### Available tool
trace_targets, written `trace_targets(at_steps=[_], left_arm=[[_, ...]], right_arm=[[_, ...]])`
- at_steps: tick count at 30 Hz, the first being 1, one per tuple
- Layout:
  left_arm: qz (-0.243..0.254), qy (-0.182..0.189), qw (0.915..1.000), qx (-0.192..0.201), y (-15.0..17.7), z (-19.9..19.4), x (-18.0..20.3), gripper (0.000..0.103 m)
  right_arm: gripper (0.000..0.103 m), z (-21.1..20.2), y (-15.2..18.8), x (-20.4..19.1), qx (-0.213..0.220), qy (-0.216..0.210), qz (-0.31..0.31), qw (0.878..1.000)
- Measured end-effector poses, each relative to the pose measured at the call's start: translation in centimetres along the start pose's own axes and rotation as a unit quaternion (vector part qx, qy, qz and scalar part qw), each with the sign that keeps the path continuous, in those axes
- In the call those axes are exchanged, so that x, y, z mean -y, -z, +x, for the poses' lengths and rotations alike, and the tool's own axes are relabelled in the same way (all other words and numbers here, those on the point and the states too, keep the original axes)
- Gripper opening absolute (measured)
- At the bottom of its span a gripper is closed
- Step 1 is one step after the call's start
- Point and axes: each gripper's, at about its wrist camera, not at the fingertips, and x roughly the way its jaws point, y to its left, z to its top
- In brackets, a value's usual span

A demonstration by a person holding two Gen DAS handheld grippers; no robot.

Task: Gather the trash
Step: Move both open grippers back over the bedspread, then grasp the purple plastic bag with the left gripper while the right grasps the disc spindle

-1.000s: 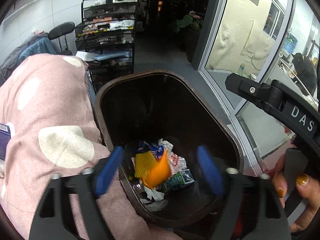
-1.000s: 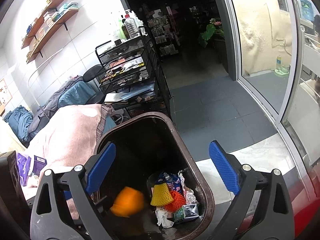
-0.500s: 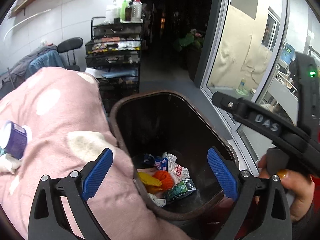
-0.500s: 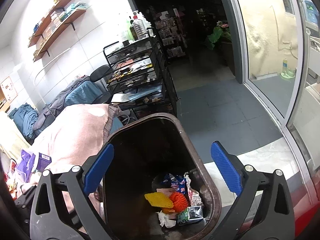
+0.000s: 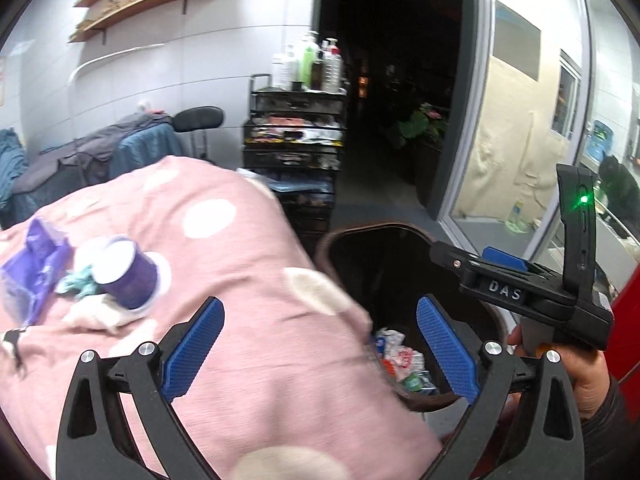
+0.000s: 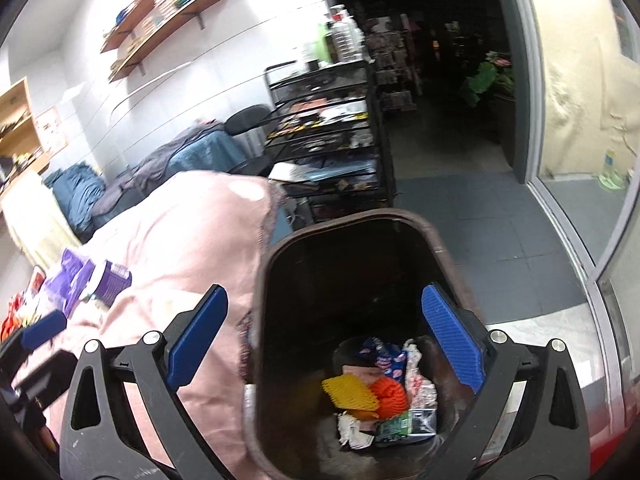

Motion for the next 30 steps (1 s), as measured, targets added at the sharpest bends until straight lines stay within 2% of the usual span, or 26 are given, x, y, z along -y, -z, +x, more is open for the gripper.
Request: trace_targets(at_steps=[8,12,20,26,30], left_arm=[[-0.042,-0.050,0.9978,0.007,0.8,-2.2,-5.5,0.096],[-0.068,-0.084,0.9941,0.009,1.5,-3.6,-8.7,0.096],[-0.121,-0.148,0.9815,0.000,3.3,-5.2,-15.8,0.096],[-0.140,-0.197,0.9704,-0.011,3.7,-5.3,-20.8,0.096],[-0.158,-0.212,0.9643,-0.018,3.5,-4.8,-23.9,0.096]], right_arm=[[0.096,1.3,0.3,-6.1,-0.022,-0.047,-0.059,0.997],[0.096,1.9,0.7,-9.4,-0.036,-0.069,-0.096,0.992],[0.096,4.6,1.2,-15.7,-0.086,-0.117,-0.161,0.976],[0.096,6.0,1.6,-19.9,-0.099,-0.134,-0.202,0.965],[0.096,7.4,1.6,-22.4,-0.108,-0.140,-0.233,0.956]])
